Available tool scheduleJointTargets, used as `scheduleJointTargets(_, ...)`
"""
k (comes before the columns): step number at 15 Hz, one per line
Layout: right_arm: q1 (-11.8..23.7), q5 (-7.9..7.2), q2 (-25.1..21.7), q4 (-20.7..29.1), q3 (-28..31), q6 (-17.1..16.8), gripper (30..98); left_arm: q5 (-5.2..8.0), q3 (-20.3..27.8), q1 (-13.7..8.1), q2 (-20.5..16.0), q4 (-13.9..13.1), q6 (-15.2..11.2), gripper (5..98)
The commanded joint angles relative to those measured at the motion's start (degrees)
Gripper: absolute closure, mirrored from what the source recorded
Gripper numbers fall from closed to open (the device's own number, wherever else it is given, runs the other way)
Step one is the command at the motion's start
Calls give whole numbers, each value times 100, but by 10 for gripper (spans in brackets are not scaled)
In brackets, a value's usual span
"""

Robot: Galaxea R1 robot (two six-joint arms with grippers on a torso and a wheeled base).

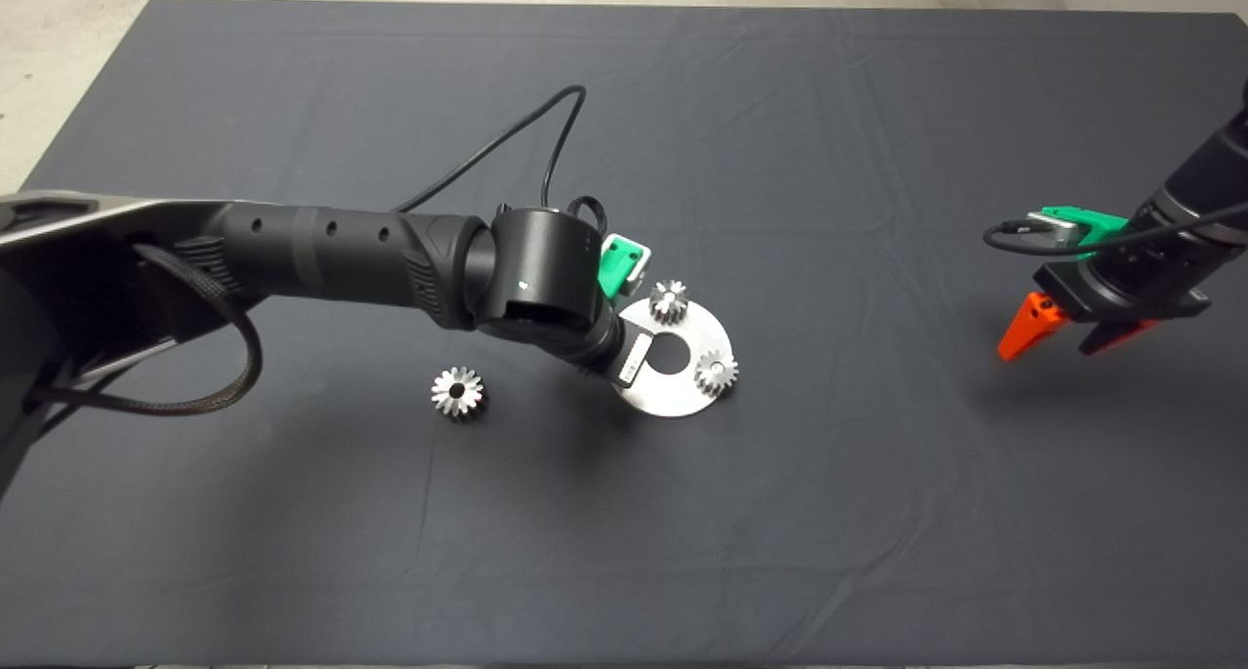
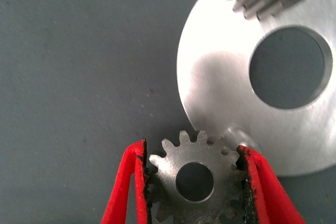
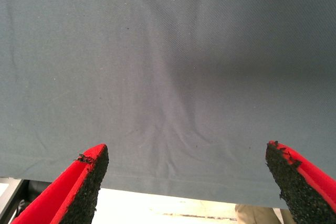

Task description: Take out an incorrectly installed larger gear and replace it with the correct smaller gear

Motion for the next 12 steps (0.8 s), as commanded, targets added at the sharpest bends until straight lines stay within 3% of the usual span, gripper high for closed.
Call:
scheduleJointTargets(1,96,-557,29,171,39,-33,493,307,-202,-581,407,-35,-14,765)
scheduleJointTargets(6,96,-566,12,171,39,-33,493,298,-343,-721,697,-62,-60,768)
scheduleJointTargets(12,87,-566,-5,171,39,-41,493,307,-192,-687,584,-53,-562,787)
